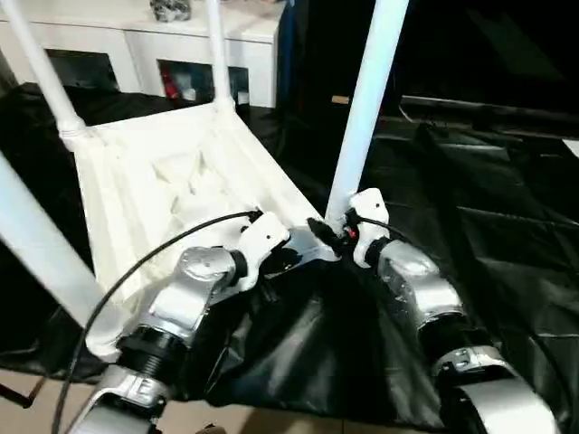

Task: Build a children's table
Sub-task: Rotate leg to tighten

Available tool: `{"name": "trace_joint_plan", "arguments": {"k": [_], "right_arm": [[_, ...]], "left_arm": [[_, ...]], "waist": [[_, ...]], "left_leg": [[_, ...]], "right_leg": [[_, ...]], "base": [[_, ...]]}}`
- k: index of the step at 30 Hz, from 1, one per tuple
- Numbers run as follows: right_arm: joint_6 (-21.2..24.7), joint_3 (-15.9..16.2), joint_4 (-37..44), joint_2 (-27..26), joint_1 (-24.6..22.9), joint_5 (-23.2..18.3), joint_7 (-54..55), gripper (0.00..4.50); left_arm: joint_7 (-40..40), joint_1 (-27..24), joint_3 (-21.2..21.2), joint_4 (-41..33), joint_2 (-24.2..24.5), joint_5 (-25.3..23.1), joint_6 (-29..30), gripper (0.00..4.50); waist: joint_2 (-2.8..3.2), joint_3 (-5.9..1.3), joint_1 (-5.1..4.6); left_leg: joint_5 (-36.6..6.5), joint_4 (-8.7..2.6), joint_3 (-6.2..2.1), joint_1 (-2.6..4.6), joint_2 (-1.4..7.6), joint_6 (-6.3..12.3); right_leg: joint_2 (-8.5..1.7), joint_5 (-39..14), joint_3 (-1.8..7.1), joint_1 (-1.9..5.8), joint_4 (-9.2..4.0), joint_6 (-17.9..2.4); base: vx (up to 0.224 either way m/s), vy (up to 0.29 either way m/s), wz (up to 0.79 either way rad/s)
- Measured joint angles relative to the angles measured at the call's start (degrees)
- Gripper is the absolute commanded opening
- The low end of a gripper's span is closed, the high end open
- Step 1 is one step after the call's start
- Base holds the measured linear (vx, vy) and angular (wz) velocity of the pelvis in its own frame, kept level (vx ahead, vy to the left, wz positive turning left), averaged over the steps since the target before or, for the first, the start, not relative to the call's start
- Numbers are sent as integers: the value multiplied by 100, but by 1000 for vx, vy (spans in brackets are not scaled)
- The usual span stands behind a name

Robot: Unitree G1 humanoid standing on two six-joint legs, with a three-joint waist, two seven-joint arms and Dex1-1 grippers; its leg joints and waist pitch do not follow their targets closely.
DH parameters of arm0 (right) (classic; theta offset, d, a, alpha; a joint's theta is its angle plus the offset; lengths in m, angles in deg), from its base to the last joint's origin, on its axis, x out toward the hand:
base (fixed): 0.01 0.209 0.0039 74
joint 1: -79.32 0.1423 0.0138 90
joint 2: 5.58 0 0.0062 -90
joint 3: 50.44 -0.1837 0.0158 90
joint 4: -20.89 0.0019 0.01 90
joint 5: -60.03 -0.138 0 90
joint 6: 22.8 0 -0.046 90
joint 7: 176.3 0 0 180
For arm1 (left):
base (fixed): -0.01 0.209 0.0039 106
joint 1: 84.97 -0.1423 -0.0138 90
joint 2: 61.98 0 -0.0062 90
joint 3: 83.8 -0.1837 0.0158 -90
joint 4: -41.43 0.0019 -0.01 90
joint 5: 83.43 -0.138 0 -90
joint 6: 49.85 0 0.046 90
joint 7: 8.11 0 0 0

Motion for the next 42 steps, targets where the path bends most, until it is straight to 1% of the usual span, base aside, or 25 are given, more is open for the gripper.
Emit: {"name": "trace_joint_plan", "arguments": {"k": [6,9,10,11,16,21,28,30,32,34,35,36,37,39,42], "right_arm": [[-174,386,268,573,-76,1,-1523,279],[-311,579,265,713,-68,19,-2126,279],[-335,584,260,715,-78,13,-2210,279],[-337,596,259,718,-76,13,-2293,254],[-243,625,291,728,-59,-84,-2744,223],[-112,650,405,733,-64,-137,-3040,204],[-46,658,496,753,-122,-184,-3134,198],[-42,621,456,724,-134,-179,-2923,198],[-6,523,290,569,-102,-167,-2383,198],[-2,349,67,289,-59,-120,-1561,197],[4,236,-55,113,-17,-84,-1019,196],[43,142,-159,-52,29,-35,-437,196],[76,102,-213,-133,60,-6,-97,196],[207,-39,-318,-311,137,27,628,194],[291,-131,-411,-501,214,78,1306,194]], "left_arm": [[-931,-53,-15,-44,443,314,-178,0],[-1383,-56,-79,-20,646,395,-331,0],[-1436,-56,-78,-11,678,395,-351,0],[-1479,-56,-78,2,714,396,-377,0],[-1828,-31,-86,179,866,496,-554,0],[-2071,-15,-119,204,980,544,-613,0],[-2120,-16,-124,211,996,597,-599,0],[-1940,-17,-98,243,910,565,-567,0],[-1562,-17,-34,300,769,452,-544,0],[-1091,-17,32,311,596,323,-444,0],[-798,-13,78,309,471,239,-359,0],[-459,-13,113,297,315,156,-241,0],[-264,-13,119,271,214,117,-132,0],[215,-18,128,186,-62,18,136,0],[629,-42,127,119,-293,-89,305,0]], "waist": [[2,-3,32],[-9,-4,95],[-13,-3,115],[-17,-4,126],[-38,-9,133],[-46,-13,142],[-46,-14,159],[-48,-16,169],[-55,-22,138],[-54,-23,107],[-51,-22,73],[-47,-20,26],[-45,-21,-8],[-43,-19,-39],[-32,-18,-73]], "left_leg": [[-4,-17,3,-4,9,7],[-7,-8,6,-7,11,11],[-7,-5,6,-6,11,9],[-7,1,7,-6,11,9],[-5,8,8,2,11,6],[-5,8,8,2,11,6],[-5,1,8,0,12,6],[-5,4,8,9,12,6],[-4,7,8,20,12,4],[-4,7,6,25,11,3],[-2,11,5,25,10,1],[-2,11,2,25,6,1],[-2,9,-4,26,6,1],[-2,14,-14,22,1,1],[-2,2,-30,20,0,2]], "right_leg": [[8,-23,-8,-6,8,-19],[7,-25,-8,-5,8,-21],[6,-25,-7,-5,13,-21],[5,-25,-6,-4,18,-20],[4,-25,-1,4,22,-18],[4,-25,-1,4,26,-19],[4,-28,-3,3,25,-18],[4,-28,-2,15,27,-19],[3,-31,0,25,27,-12],[1,-45,0,26,22,11],[0,-45,-1,23,22,11],[-4,-46,-4,18,11,13],[-4,-47,-10,20,-7,13],[-5,-48,-15,15,-36,15],[-5,-48,-40,17,-113,15]], "base": [[0,0,0],[0,0,0],[0,0,0],[0,0,0],[0,0,0],[0,0,0],[0,0,0],[0,0,0],[0,0,0],[-59,2,-2],[-69,7,-5],[-70,14,-9],[-70,14,-9],[-55,24,-11],[-17,9,-4]]}}
